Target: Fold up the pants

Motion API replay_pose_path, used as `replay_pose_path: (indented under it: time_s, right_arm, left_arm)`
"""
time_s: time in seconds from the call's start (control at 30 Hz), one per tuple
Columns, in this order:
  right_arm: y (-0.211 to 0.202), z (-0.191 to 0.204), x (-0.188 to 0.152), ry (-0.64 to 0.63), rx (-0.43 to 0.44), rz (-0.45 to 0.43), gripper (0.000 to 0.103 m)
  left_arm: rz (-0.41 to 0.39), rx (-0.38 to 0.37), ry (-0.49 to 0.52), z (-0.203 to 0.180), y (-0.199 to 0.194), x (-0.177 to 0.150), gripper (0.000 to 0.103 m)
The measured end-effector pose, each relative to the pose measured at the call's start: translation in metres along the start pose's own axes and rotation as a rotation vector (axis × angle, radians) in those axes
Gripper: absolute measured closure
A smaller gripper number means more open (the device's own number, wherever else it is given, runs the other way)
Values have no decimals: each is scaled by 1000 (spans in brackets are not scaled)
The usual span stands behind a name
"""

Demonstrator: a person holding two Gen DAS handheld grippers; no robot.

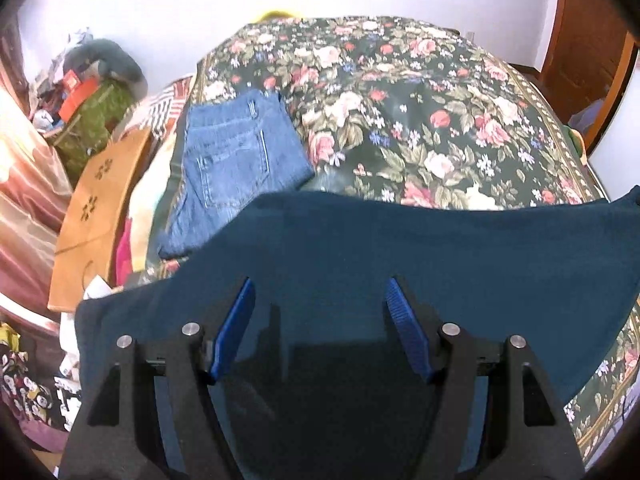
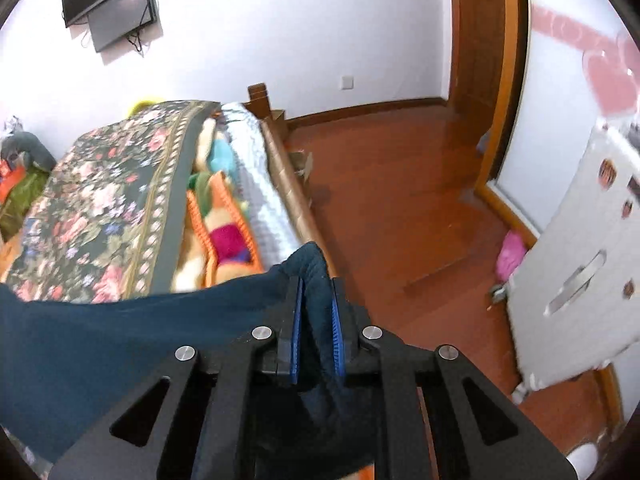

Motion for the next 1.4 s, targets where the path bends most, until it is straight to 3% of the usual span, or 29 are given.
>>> replay_pose_path:
  time_s: [0.1, 0.2, 0.27, 0.33, 0.47, 0.57, 0.63, 0.73, 0.87, 0.93, 1.1, 1.2, 1.3, 1.4]
  right_arm:
    - [29, 1, -3, -29, -50, 51, 92]
    - [61, 0, -20, -19, -71, 158, 90]
    - [80, -3, -34, 8, -51, 271, 85]
    - [81, -5, -37, 0, -74, 308, 74]
    - [53, 4, -23, -33, -107, 282, 69]
    - [15, 36, -14, -37, -3, 230, 52]
    - [-2, 62, -17, -51, 71, 198, 46]
    - [-13, 104, -40, -78, 174, 217, 43]
    - [-1, 128, -91, -161, 149, 310, 43]
    - [0, 129, -114, -171, 117, 332, 43]
    - [-35, 112, -134, -74, 124, 306, 43]
    - [-55, 110, -140, -81, 129, 284, 43]
    - [-67, 101, -144, -7, 179, 330, 43]
    - [-78, 89, -142, 34, 143, 305, 42]
  left_arm:
    - [-1, -15, -12, 1, 2, -1, 35]
    - [19, -31, -11, 1, 9, -8, 35]
    - [46, -30, 4, -1, 15, -14, 35]
    - [75, -39, 17, -2, 23, -23, 35]
    - [81, -57, -18, 1, 30, -34, 31]
    - [88, -70, -32, 2, 28, -36, 30]
    - [89, -70, -10, 0, 25, -40, 30]
    - [79, -62, 28, -4, 18, -48, 28]
    - [76, -75, 44, -3, 7, -62, 26]
    - [74, -89, 42, -2, 0, -73, 24]
    - [60, -105, 58, -5, -14, -92, 23]
    - [54, -116, 80, -8, -22, -98, 23]
    - [56, -136, 93, -9, -29, -98, 23]
    - [30, -140, 95, -10, -38, -89, 23]
Point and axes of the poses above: each gripper's, at about its wrist camera, not at the fingertips, and y roughly the way its jaws point, z to its left, x to its top, the point moved 6 cm from there along y, roughly the way its jaws point, and after that the axes turned 7 degrees about y, right-handed, at the moved point
